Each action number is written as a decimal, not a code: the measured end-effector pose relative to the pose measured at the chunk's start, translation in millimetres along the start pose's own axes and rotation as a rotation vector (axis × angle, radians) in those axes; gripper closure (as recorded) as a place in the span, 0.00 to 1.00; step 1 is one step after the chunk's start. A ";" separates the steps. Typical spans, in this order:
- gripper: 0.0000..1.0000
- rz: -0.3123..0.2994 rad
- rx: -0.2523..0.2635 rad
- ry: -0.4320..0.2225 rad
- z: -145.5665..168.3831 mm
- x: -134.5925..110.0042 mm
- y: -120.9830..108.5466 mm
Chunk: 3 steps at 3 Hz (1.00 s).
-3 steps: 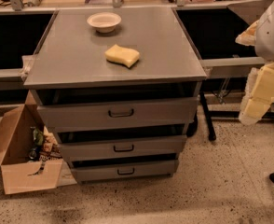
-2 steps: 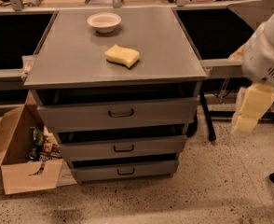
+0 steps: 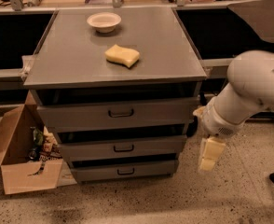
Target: Open bottom drawer
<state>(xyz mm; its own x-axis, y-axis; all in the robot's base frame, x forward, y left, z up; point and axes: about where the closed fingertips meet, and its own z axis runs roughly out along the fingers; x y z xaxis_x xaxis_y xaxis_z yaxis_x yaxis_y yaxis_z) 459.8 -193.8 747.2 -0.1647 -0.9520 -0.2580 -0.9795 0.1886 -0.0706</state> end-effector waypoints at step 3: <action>0.00 -0.027 -0.112 -0.084 94.4 -2.9 -11.0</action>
Offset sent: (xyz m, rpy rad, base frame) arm 0.0205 0.0197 -0.0565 0.0698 0.0366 0.0512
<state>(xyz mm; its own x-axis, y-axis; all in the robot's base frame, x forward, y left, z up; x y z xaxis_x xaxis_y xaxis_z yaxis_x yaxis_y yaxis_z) 482.0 -170.3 657.7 -0.1328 -0.9320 -0.3373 -0.9910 0.1310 0.0280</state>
